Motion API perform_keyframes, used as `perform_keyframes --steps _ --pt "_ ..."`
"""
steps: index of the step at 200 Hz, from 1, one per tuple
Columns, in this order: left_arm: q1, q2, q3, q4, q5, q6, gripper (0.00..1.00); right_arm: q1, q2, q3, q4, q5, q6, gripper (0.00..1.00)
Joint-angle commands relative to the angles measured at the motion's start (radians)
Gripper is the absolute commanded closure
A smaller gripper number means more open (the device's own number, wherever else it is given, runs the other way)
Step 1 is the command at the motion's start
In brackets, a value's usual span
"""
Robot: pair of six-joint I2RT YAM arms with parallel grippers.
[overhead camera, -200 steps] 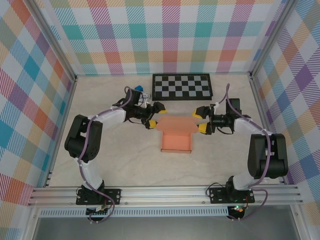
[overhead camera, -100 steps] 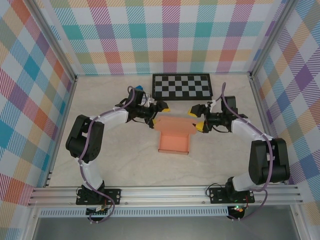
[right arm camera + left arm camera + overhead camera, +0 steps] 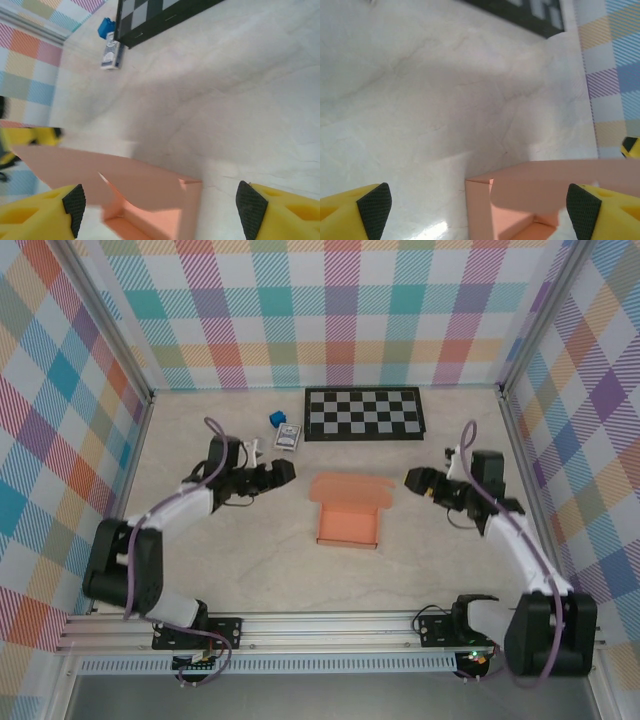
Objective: Fold the paper box
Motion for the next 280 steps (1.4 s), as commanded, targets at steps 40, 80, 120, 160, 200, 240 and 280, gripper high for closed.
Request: perform_keyframes --steps 40,80,120,160,200,240,280 --pt "-0.217 -0.027 -0.247 0.517 -0.098 0.402 0.27 0.155 -0.21 -0.224 0.3 0.174 -0.261 0.2" --pt "-0.244 -0.004 -0.325 0.722 -0.186 0.451 0.28 0.277 -0.094 -0.164 0.305 0.289 -0.356 0.39" --pt "-0.295 0.059 -0.318 0.799 -0.266 0.538 0.38 0.374 -0.022 -0.149 0.396 0.419 -0.358 0.43" --pt "-0.313 0.117 -0.295 0.885 -0.308 0.491 0.54 0.381 0.004 -0.143 0.415 0.437 -0.356 0.48" --pt "-0.334 0.079 -0.27 0.847 -0.325 0.489 0.68 0.439 0.033 -0.164 0.455 0.423 -0.311 0.69" --pt "-0.367 0.09 -0.255 0.827 -0.344 0.483 0.8 0.51 0.015 -0.143 0.411 0.488 -0.341 0.81" --pt "-0.395 0.119 -0.235 0.834 -0.354 0.47 0.91 0.561 0.054 -0.119 0.407 0.601 -0.349 0.88"
